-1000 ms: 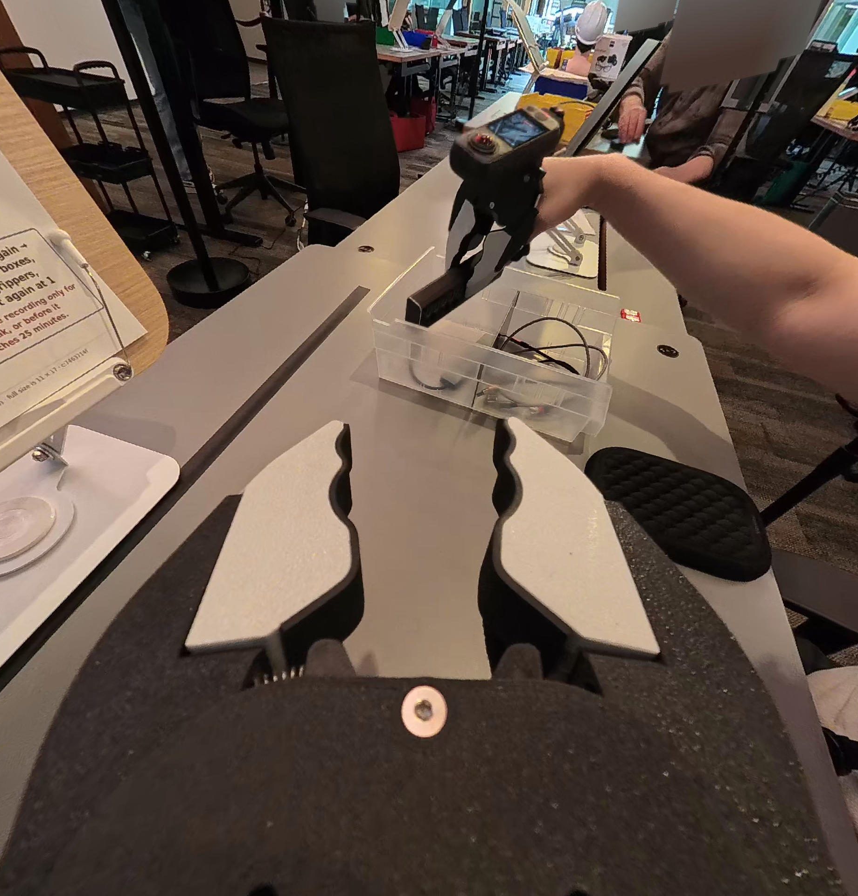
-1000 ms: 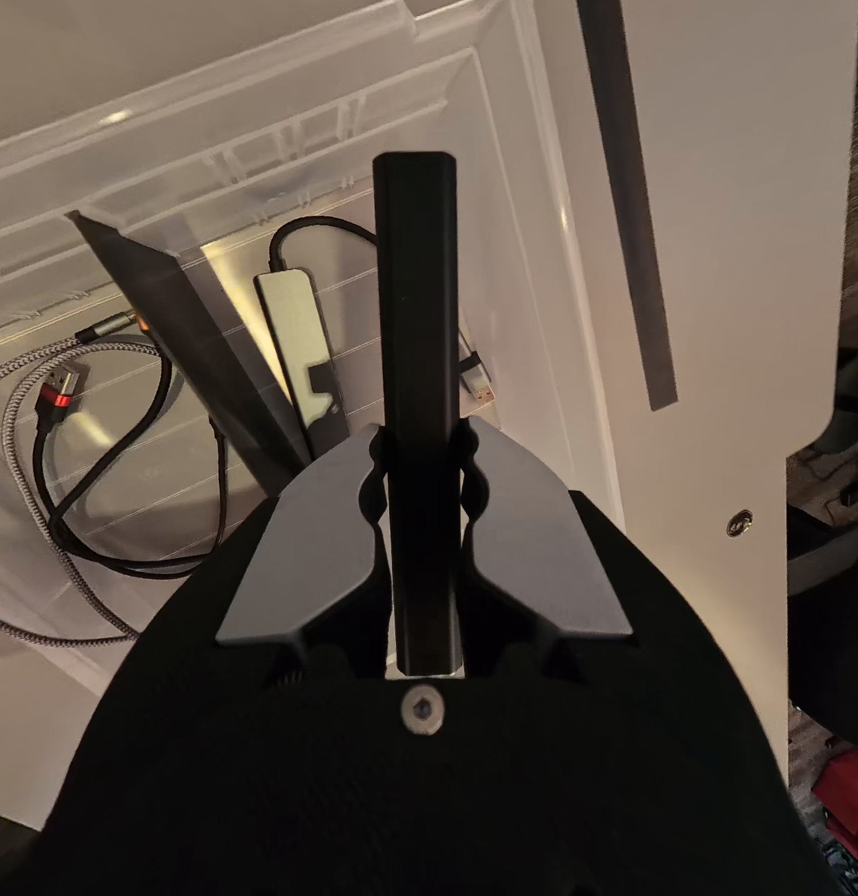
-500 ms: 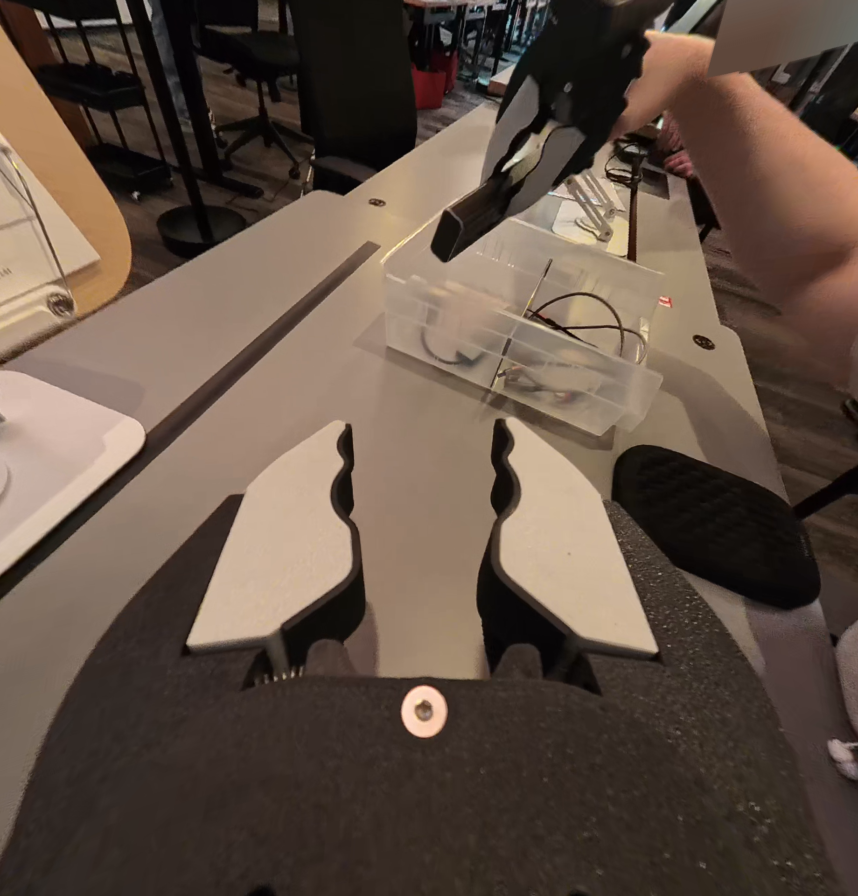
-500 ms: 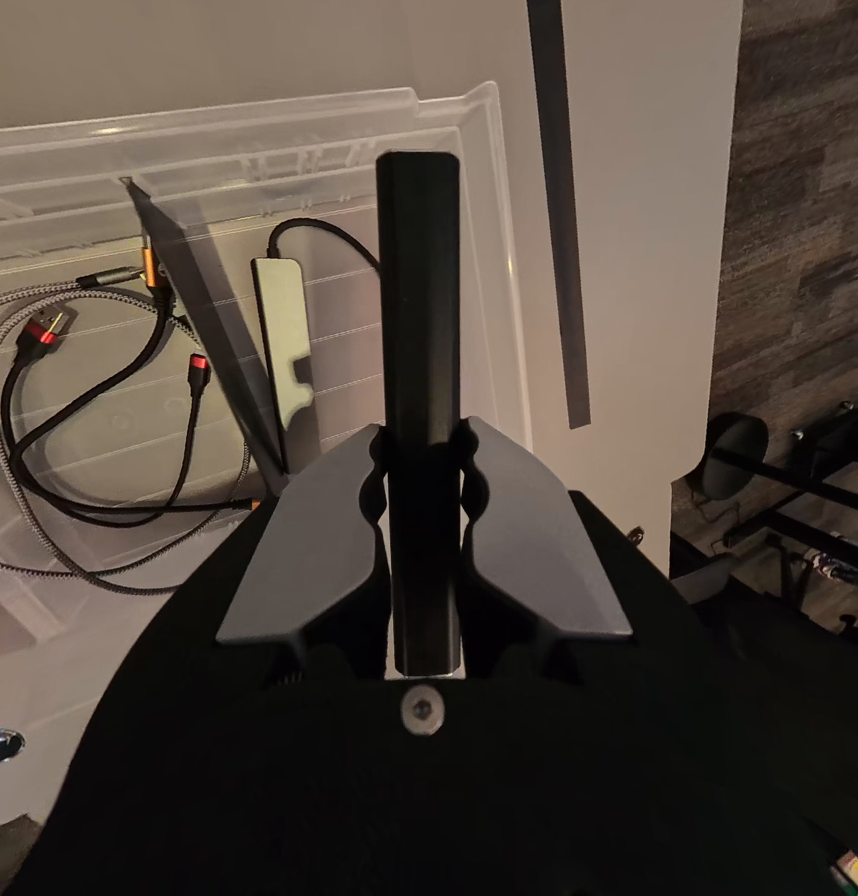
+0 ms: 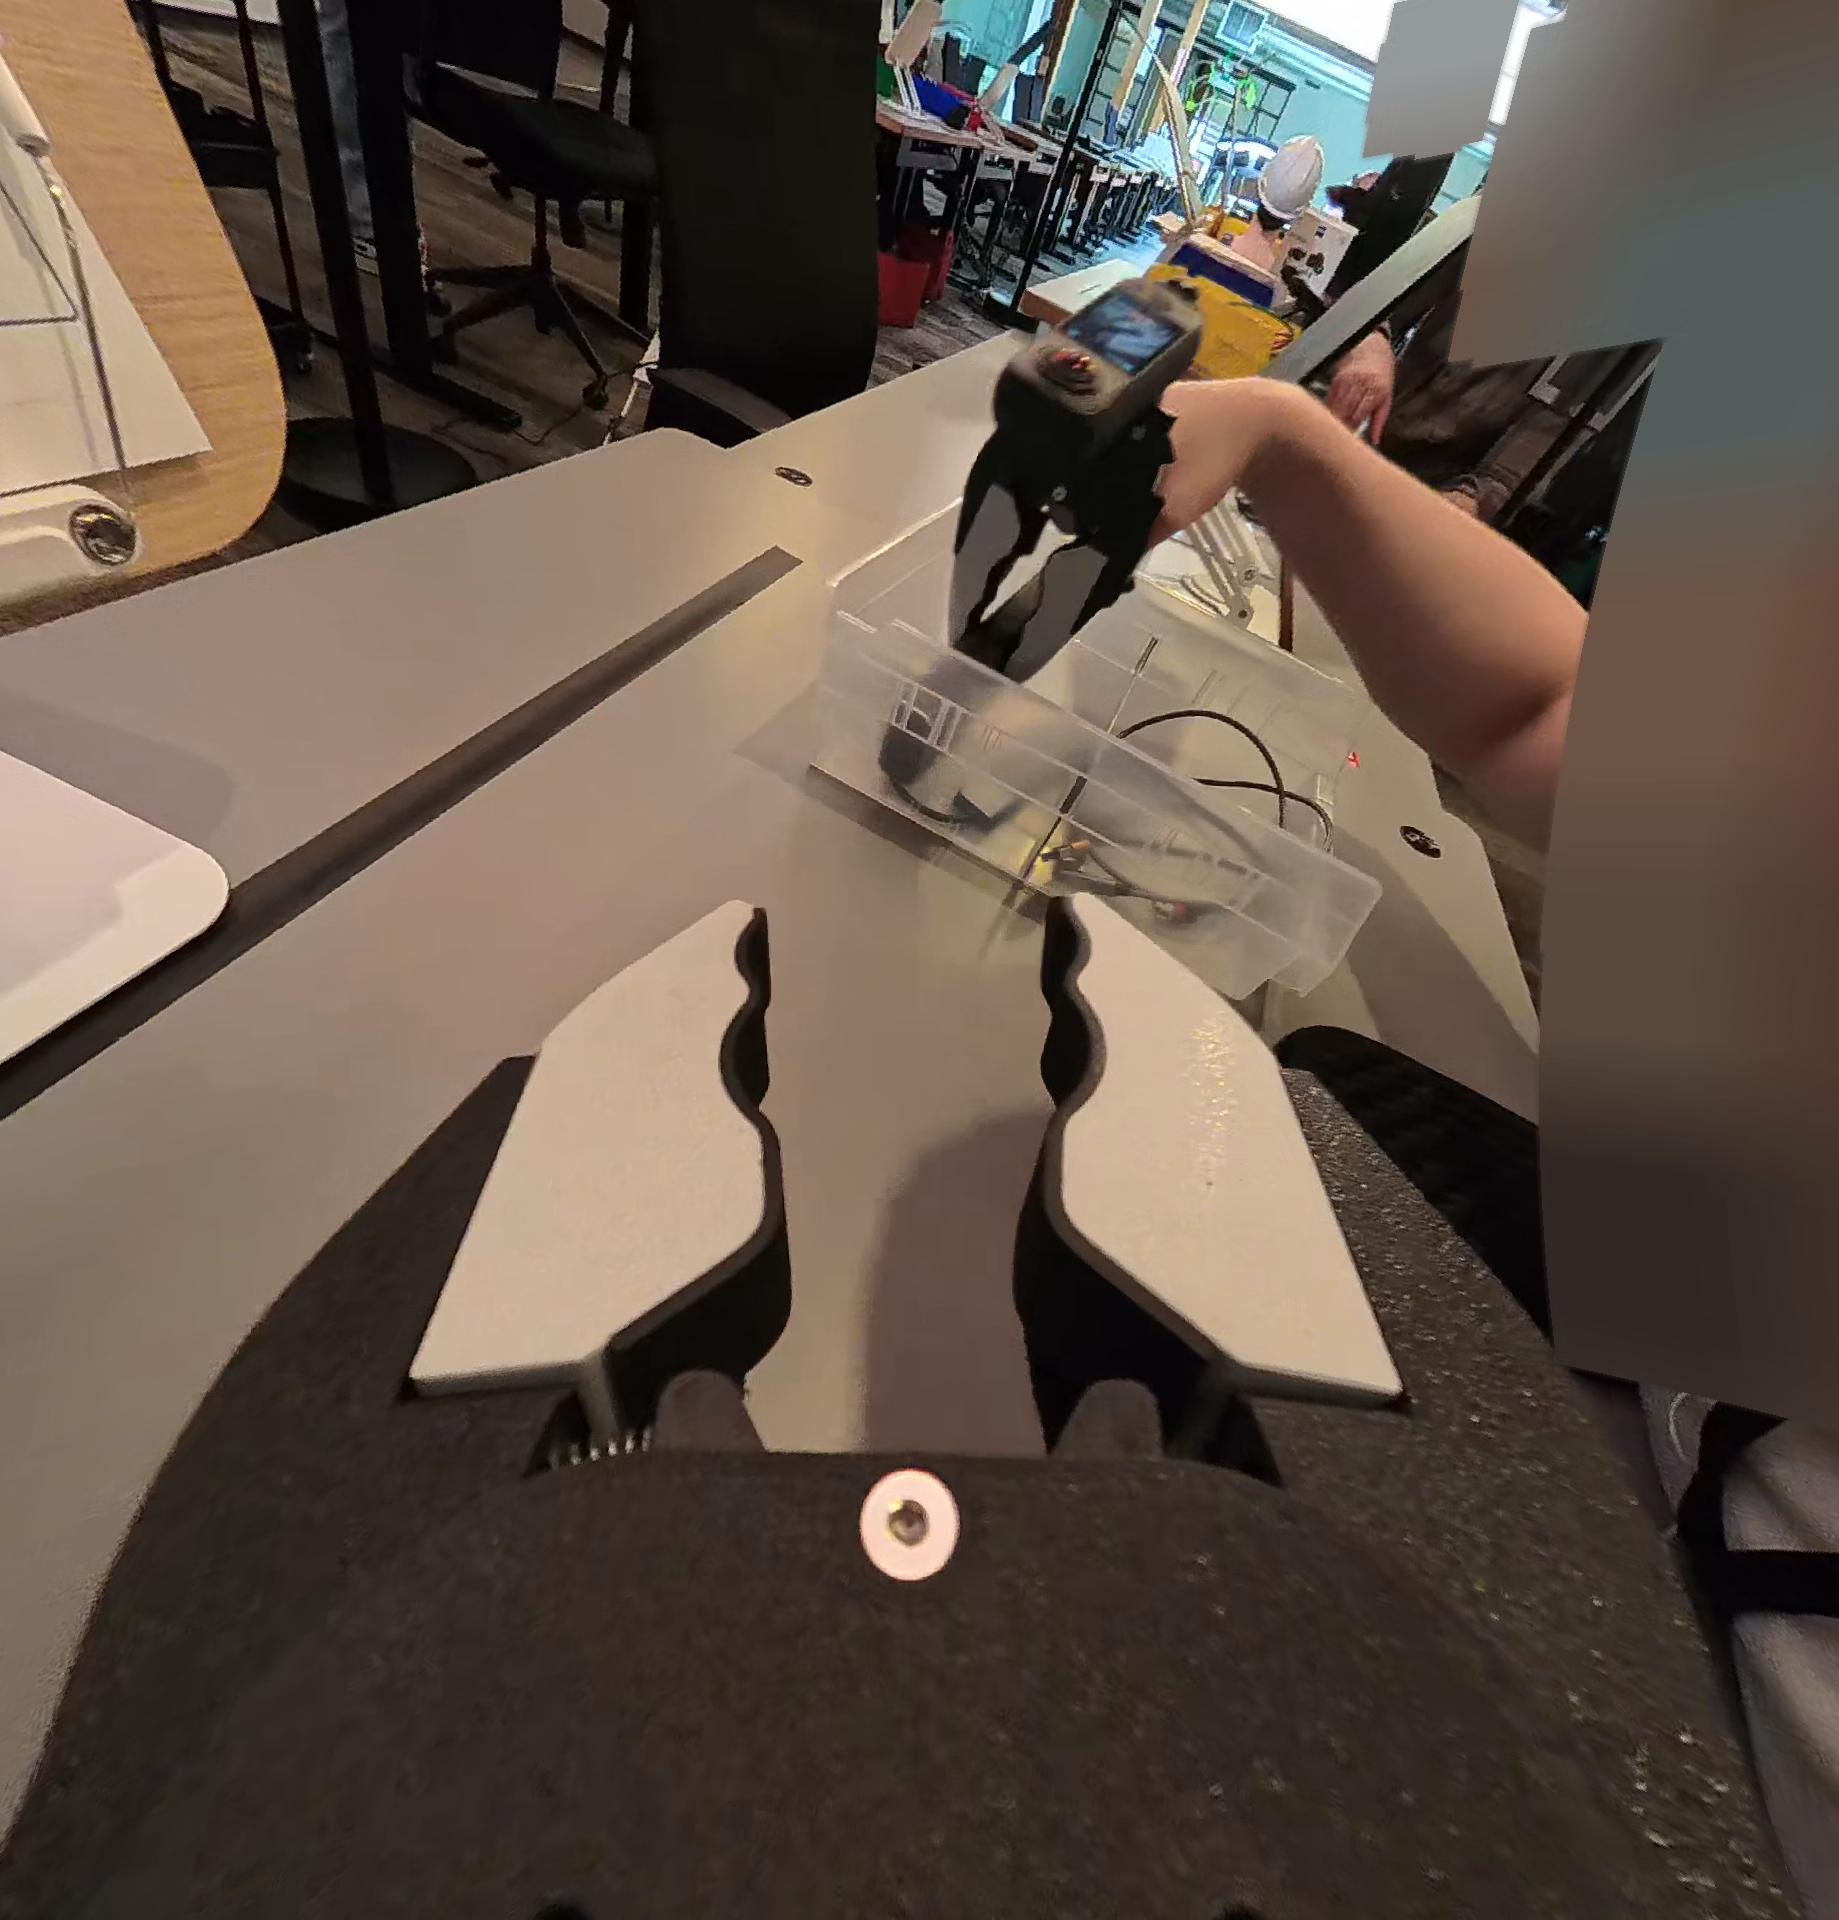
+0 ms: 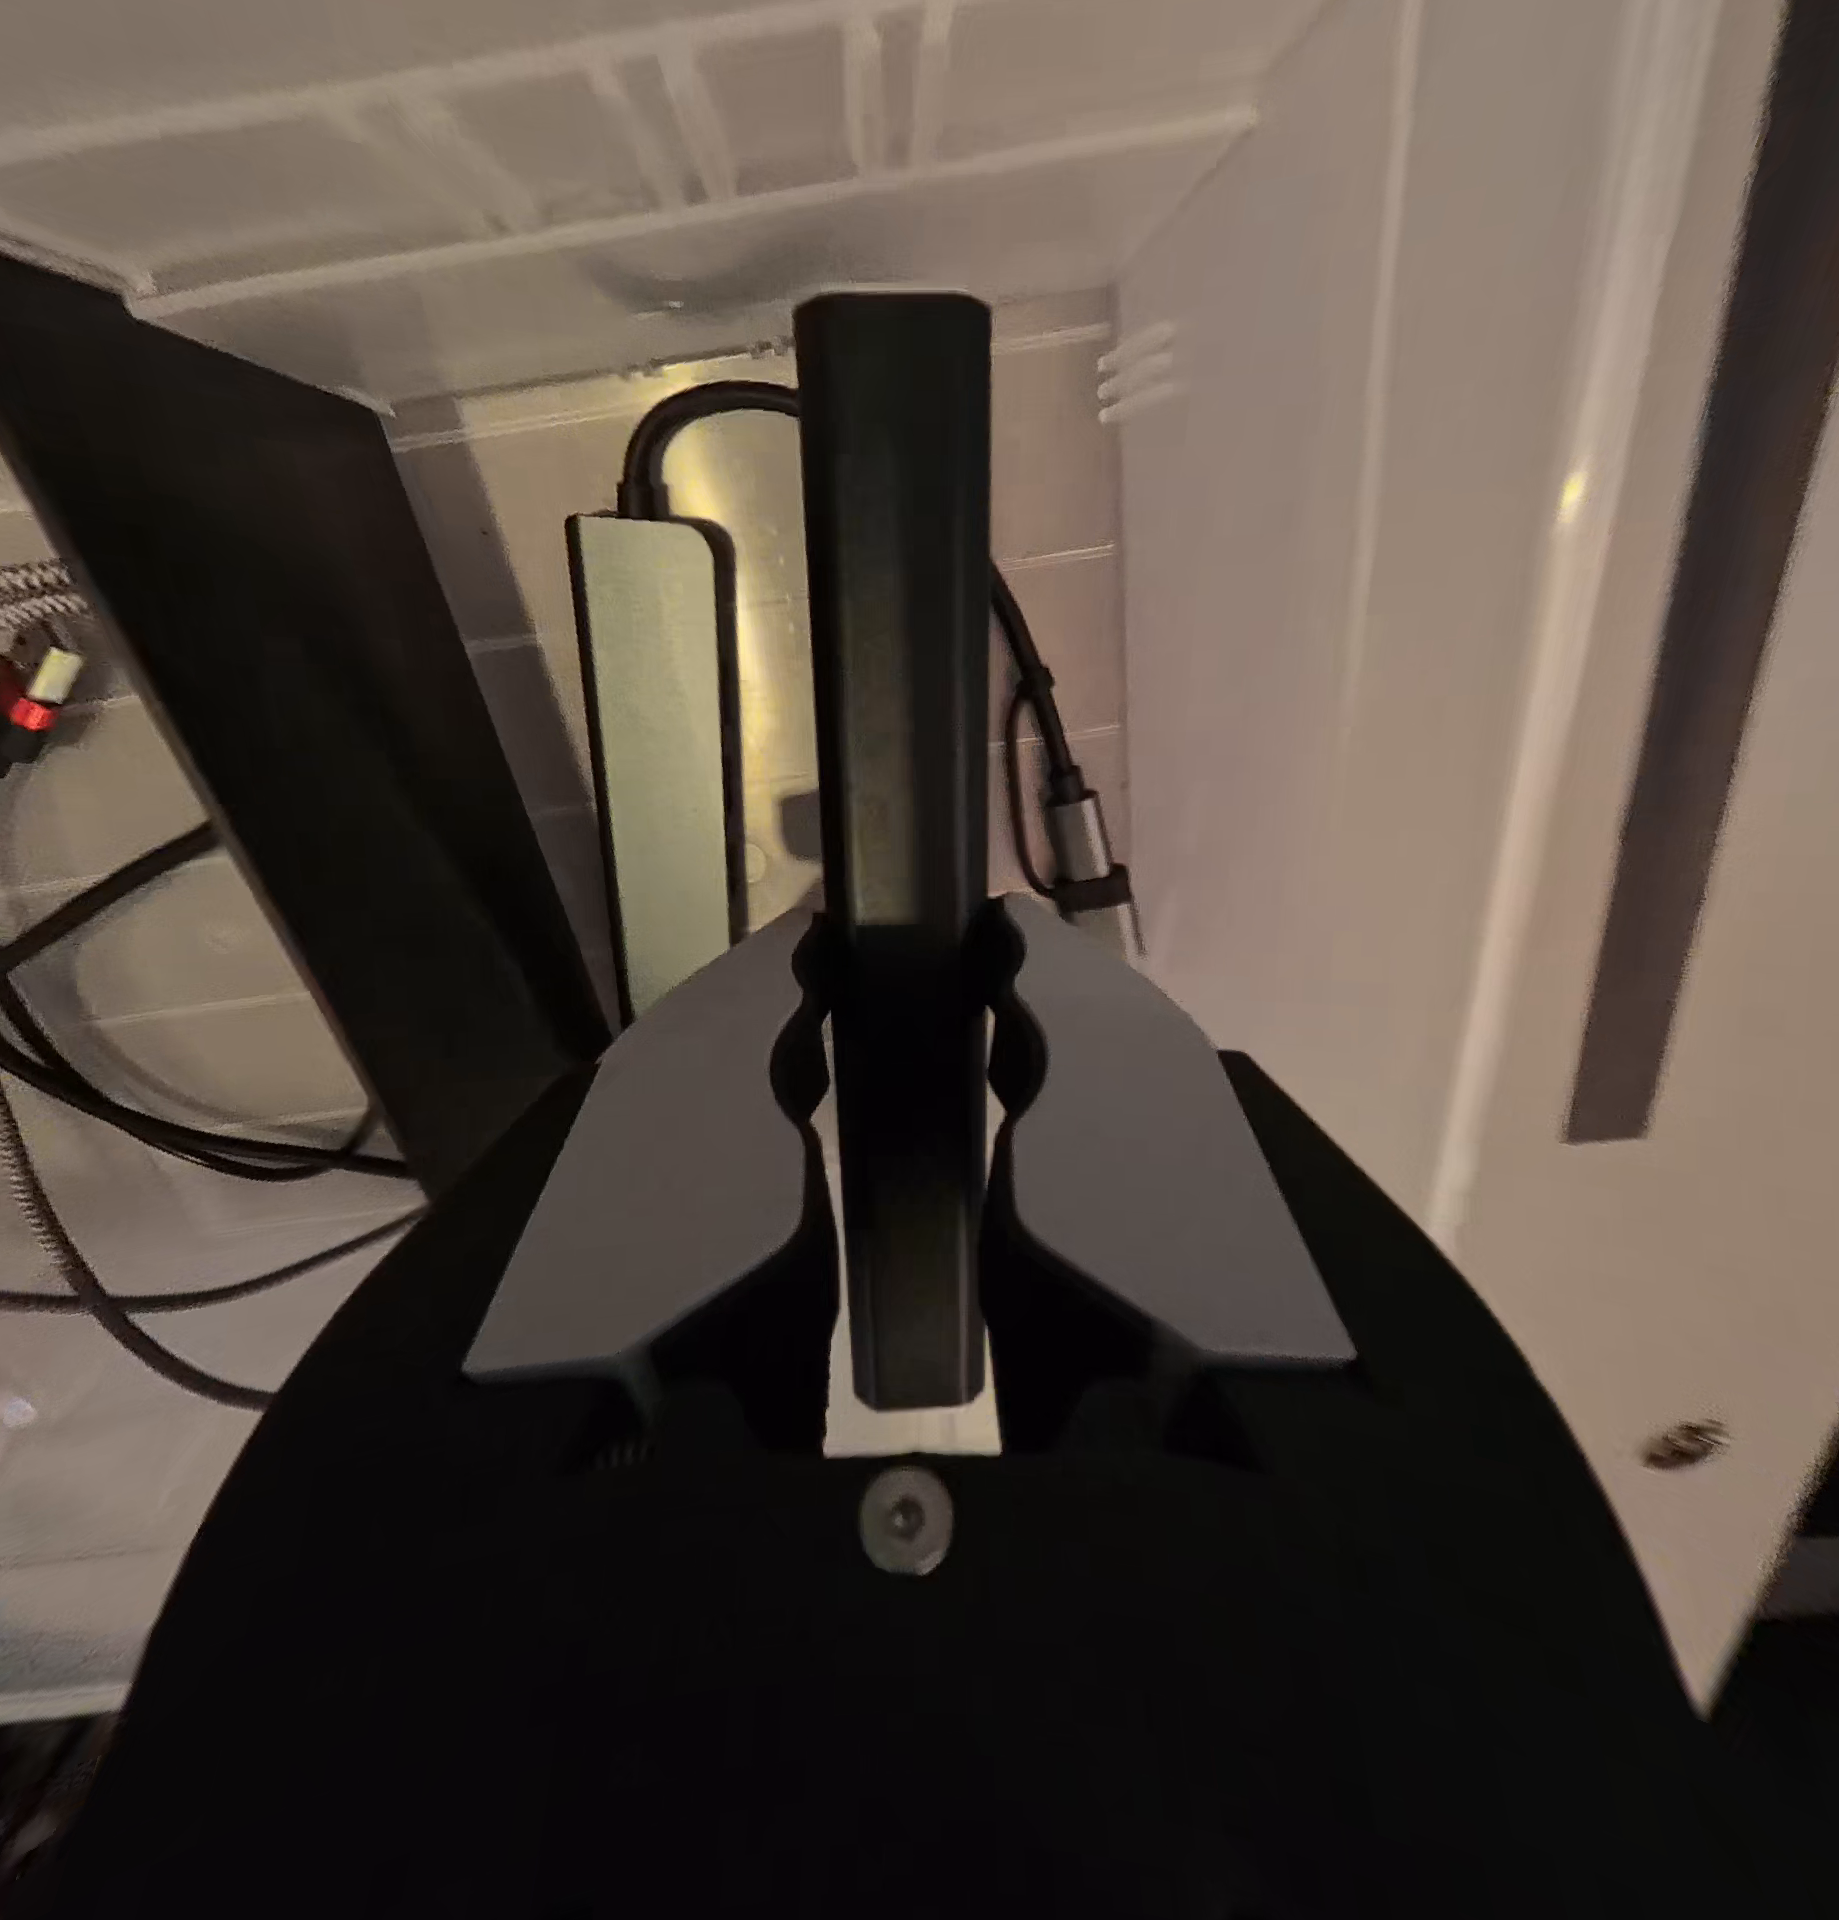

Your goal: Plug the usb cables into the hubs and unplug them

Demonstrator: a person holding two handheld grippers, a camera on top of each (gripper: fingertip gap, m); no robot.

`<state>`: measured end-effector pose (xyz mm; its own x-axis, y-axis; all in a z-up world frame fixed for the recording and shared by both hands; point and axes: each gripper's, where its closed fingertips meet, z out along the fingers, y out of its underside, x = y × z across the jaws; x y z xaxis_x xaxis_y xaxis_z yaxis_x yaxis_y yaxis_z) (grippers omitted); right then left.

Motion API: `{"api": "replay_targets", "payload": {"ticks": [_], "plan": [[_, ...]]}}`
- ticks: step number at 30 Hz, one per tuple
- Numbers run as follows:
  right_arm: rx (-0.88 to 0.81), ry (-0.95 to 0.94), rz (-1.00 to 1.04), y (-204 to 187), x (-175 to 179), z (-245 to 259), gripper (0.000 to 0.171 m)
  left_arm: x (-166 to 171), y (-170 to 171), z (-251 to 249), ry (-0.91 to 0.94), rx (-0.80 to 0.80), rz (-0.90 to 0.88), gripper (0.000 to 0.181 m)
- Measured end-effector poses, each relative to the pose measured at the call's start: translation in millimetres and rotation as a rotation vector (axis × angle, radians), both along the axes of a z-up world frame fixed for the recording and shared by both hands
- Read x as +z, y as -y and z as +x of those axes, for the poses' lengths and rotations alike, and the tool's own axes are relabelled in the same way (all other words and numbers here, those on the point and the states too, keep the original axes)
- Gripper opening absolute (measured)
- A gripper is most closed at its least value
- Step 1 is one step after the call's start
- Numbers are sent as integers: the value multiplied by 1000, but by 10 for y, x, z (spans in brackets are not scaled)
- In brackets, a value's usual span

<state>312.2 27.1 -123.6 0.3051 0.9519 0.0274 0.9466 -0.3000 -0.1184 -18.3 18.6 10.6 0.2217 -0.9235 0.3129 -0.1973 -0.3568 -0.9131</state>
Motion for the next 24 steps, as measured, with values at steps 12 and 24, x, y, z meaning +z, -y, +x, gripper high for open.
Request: {"api": "replay_targets", "payload": {"ticks": [12, 24], "plan": [[-497, -398, 530, -75, 927, 44, 50, 193, -193, -439, -323, 281, 338, 58], [-1490, -654, 470, 1008, 710, 710, 47, 36, -648, -1315, -865, 717, 559, 63]]}}
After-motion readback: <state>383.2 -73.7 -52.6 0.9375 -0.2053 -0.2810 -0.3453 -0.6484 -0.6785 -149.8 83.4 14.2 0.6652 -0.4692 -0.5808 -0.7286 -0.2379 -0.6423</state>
